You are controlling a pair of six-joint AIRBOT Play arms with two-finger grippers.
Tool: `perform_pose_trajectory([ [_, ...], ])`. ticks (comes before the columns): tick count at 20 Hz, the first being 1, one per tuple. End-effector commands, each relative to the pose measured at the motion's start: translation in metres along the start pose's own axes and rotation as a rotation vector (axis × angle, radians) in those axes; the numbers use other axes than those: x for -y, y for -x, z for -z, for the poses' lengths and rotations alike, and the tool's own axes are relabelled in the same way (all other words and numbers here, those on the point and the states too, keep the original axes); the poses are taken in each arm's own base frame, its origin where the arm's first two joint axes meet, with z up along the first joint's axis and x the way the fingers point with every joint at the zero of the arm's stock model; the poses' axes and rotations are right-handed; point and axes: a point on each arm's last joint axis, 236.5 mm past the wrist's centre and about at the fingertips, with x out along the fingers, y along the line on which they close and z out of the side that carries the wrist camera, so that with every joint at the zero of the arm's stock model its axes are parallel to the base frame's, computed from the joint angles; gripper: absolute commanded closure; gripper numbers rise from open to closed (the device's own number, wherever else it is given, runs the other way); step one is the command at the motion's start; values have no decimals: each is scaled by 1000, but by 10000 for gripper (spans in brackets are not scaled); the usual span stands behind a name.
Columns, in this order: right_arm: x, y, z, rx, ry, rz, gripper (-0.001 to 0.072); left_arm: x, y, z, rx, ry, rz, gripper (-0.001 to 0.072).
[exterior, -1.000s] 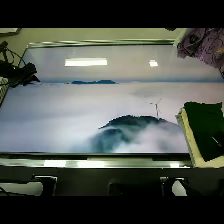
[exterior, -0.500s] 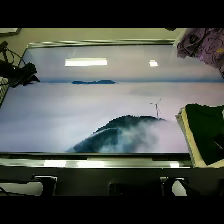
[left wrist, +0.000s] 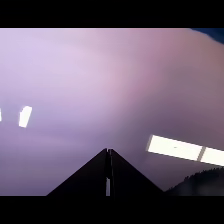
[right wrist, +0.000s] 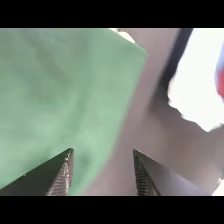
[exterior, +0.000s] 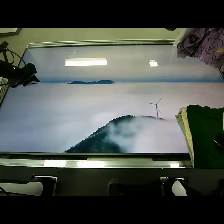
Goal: Fold the clothes and pants, and hang the long-sleeved shirts on hangers.
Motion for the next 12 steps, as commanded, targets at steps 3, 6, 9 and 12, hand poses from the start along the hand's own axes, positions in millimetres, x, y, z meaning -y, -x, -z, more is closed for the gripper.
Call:
perform_pose_trajectory([
  [3, -136, 67, -22, 167, 180, -628, 518, 9, 9, -5, 52, -146, -20, 692],
  [6, -206, 121, 11, 296, 475, -821, 671, 23, 16, -1, 138, -254, -68, 693],
  [9, -259, 162, 83, 404, 822, -894, 674, 31, 4, 42, 136, -373, -57, 692],
  [12, -282, 186, 156, 441, 1055, -932, 674, 37, 9, 69, 150, -461, -48, 692],
])
